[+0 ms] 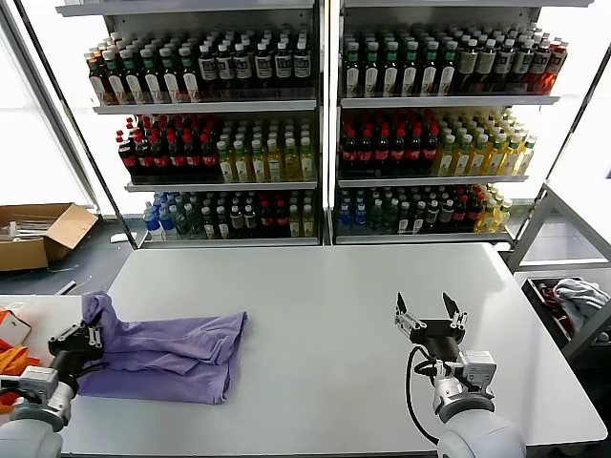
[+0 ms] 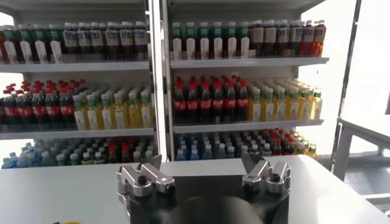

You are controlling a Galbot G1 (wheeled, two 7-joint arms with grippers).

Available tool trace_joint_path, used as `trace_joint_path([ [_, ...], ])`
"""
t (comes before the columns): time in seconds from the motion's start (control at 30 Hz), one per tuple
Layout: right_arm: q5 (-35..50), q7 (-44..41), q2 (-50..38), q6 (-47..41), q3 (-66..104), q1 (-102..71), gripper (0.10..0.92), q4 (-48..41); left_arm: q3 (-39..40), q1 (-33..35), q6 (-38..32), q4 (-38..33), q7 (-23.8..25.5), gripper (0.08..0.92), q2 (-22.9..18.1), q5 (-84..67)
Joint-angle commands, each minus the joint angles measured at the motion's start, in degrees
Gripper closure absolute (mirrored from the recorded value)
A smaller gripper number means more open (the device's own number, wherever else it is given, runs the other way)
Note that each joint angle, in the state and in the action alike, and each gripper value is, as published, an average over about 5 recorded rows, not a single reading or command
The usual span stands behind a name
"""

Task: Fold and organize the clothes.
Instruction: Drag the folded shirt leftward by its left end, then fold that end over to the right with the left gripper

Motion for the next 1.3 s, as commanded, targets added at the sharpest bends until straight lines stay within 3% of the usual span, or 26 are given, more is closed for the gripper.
trace_joint_path([
  [0.03, -2.5, 0.1, 1.5, 0.3, 0.4, -5.2, 0.203, 2.2, 18.0, -3.7, 2.6, -2.9, -1.6, 0.889, -6.4, -2.6],
  [0.57, -3.8, 0.0, 4.1, 2.1, 0.0, -8.2, 0.203, 0.4, 22.4, -8.3, 5.7, 1.3, -1.3, 0.889, -4.9, -5.7],
  [0.97, -4.0, -0.1, 3.6, 2.2, -0.6, -7.4, 0.203, -1.1, 24.1, -6.6, 3.7, 2.7, -0.1, 0.876, -7.9, -4.4],
  [1.13, -4.0, 0.0, 3.4, 2.1, -1.1, -6.7, 0.203, -1.6, 26.9, -4.5, 3.0, -0.9, -2.2, 0.772, -9.5, -10.6],
  [1.3, -3.7, 0.0, 3.1, 2.1, -1.4, -6.2, 0.203, -1.6, 28.2, -3.9, 5.0, -6.5, -5.6, 0.625, -11.4, -27.5],
])
